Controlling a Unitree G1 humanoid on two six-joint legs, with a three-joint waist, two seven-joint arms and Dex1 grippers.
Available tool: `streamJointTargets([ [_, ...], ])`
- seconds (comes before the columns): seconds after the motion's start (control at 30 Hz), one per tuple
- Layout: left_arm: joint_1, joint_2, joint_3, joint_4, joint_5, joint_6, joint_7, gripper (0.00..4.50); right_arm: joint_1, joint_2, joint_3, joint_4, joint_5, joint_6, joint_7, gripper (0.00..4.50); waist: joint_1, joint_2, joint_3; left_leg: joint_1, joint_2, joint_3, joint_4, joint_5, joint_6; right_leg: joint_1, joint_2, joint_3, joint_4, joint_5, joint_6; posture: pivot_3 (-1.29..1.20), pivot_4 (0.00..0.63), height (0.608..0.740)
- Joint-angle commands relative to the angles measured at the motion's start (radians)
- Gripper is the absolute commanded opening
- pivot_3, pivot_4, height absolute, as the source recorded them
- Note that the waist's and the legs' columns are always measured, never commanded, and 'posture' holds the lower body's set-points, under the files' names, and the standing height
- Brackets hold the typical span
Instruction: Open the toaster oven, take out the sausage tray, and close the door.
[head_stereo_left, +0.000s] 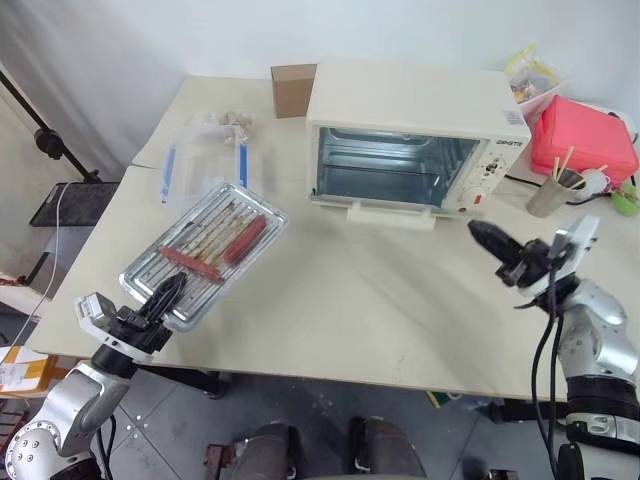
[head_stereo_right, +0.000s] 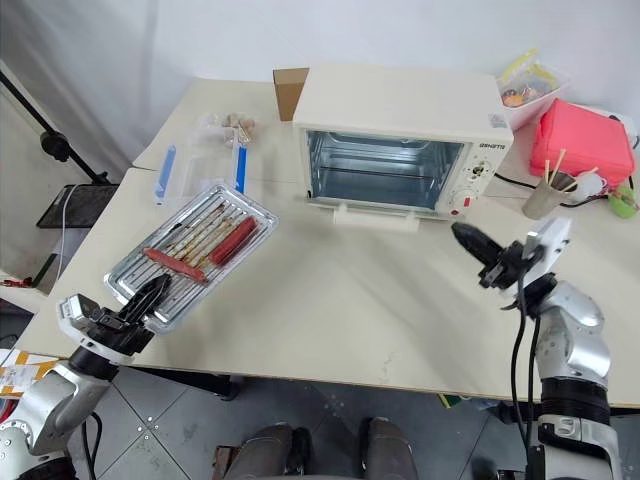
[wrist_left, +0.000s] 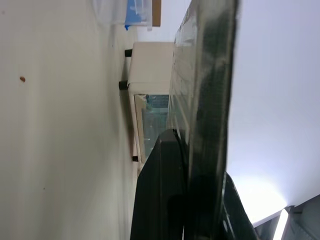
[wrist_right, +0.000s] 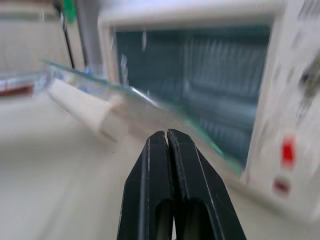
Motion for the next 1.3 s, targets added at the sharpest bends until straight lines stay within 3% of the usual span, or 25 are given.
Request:
streamJointTargets([
  [0.03, -0.019, 0.059, -0.03, 0.006, -0.034, 0.045, -0.046, 0.0, 0.013, -0.042, -0.04, -0.12, 0.087, 0.099, 0.019, 0.07, 0.003, 0.0, 0.0, 0.0, 0.0, 0.0, 0.0, 0.0, 0.0, 0.0, 0.0, 0.0, 0.0, 0.0, 0.0, 0.0, 0.15, 0.74],
  [0.2, -0.119, 0.172, -0.175, 0.125, -0.034, 0.131, -0.083, 0.0, 0.119, -0.129, -0.024, -0.221, 0.042, 0.077, 0.144, 1.25, 0.019, 0.0, 0.0, -0.001, -0.001, 0.0, -0.001, -0.001, 0.001, 0.0, -0.001, 0.0, -0.001, 0.0, 0.0, 0.0, 0.15, 0.74],
  [0.37, -0.239, 0.249, -0.378, 0.236, -0.034, 0.187, -0.099, 0.0, 0.292, -0.172, -0.044, -0.317, 0.006, 0.004, 0.252, 3.09, 0.026, 0.0, 0.0, -0.001, -0.001, 0.0, -0.001, -0.002, 0.001, -0.001, 0.0, 0.0, -0.002, 0.0, 0.0, 0.0, 0.15, 0.74],
  [0.5, -0.356, 0.227, -0.514, 0.344, 0.001, 0.178, -0.092, 0.0, 0.463, -0.175, -0.078, -0.367, -0.03, -0.086, 0.32, 4.48, 0.026, 0.0, 0.0, -0.001, -0.001, 0.001, -0.001, -0.002, 0.001, 0.0, 0.0, 0.0, -0.002, 0.0, 0.0, 0.0, 0.15, 0.74],
  [0.83, -0.686, 0.096, -0.754, 0.64, 0.562, 0.186, -0.41, 0.0, 0.735, -0.141, -0.225, -0.427, -0.031, -0.127, 0.256, 4.48, 0.057, 0.002, -0.001, 0.001, -0.003, 0.006, -0.001, -0.002, 0.0, 0.001, 0.001, 0.003, -0.003, 0.001, 0.001, 0.0, 0.15, 0.74],
  [1.0, -0.792, 0.035, -0.827, 0.725, 0.799, 0.152, -0.57, 0.0, 0.794, -0.125, -0.257, -0.48, -0.022, -0.124, 0.215, 4.48, 0.072, 0.01, -0.006, 0.012, -0.003, 0.006, -0.005, -0.008, -0.006, 0.014, 0.0, 0.003, -0.011, 0.002, 0.004, 0.0, 0.15, 0.74],
  [1.13, -0.835, 0.01, -0.84, 0.763, 0.926, 0.147, -0.664, 0.0, 0.811, -0.119, -0.258, -0.506, -0.019, -0.117, 0.195, 4.48, 0.08, 0.014, -0.009, 0.012, -0.003, 0.005, -0.006, -0.009, -0.005, 0.014, -0.001, 0.003, -0.013, 0.003, 0.005, 0.0, 0.15, 0.74],
  [1.3, -0.858, 0.0, -0.859, 0.735, 1.043, 0.126, -0.762, 1.11, 0.821, -0.106, -0.236, -0.545, -0.029, -0.108, 0.154, 4.5, 0.08, 0.014, -0.008, 0.012, -0.004, 0.005, -0.01, -0.009, -0.005, 0.014, -0.001, 0.003, -0.017, 0.003, 0.005, 0.0, 0.15, 0.74],
])
